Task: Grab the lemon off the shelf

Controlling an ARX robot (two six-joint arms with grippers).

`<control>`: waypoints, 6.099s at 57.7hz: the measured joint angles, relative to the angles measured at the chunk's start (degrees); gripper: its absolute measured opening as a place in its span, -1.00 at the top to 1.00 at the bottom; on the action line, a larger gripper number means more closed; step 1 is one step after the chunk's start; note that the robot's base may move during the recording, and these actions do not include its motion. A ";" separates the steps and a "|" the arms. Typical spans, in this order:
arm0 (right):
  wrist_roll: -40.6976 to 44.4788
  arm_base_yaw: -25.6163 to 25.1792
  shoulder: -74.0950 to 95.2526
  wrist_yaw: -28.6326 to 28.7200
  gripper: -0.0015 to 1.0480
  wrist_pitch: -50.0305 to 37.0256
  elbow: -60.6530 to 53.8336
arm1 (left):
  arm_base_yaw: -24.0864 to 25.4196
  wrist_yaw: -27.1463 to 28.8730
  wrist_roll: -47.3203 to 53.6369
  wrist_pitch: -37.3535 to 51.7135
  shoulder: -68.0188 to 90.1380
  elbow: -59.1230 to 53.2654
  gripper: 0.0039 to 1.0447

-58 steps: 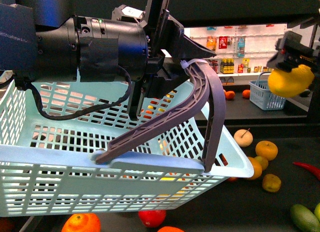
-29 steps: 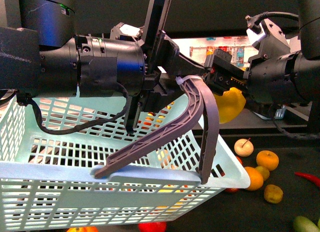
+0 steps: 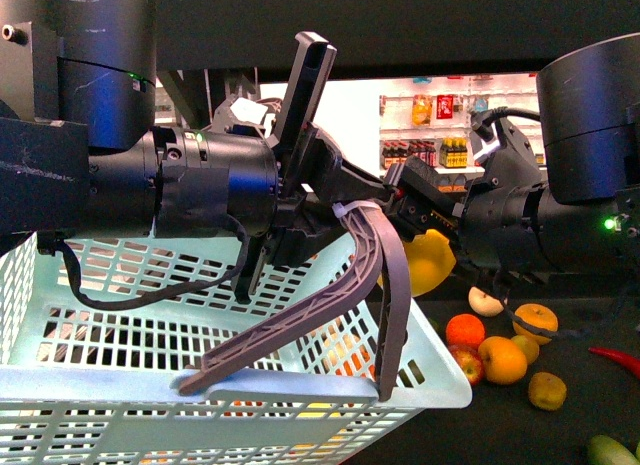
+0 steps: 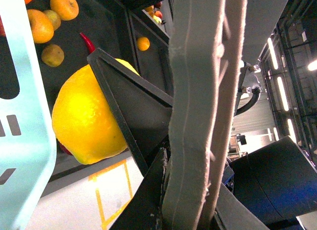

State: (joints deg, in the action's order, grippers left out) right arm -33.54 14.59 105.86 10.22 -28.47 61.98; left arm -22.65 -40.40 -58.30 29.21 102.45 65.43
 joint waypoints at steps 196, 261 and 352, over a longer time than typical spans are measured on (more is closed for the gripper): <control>33.24 -14.69 -91.43 -10.23 0.87 19.91 -56.30 | -0.96 -2.67 -1.11 0.31 -0.68 0.52 0.82; 33.38 -14.67 -105.46 -10.21 -0.85 28.55 -61.11 | -0.96 -2.71 -1.09 0.31 -0.68 0.52 0.82; 33.38 -14.67 -105.55 -10.21 -0.95 28.52 -61.11 | 34.82 28.28 -32.09 41.53 15.34 10.25 0.82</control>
State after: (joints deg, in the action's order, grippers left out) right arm -0.16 -0.08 0.32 0.01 0.05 0.86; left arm 12.16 -12.12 -90.39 70.74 117.80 75.68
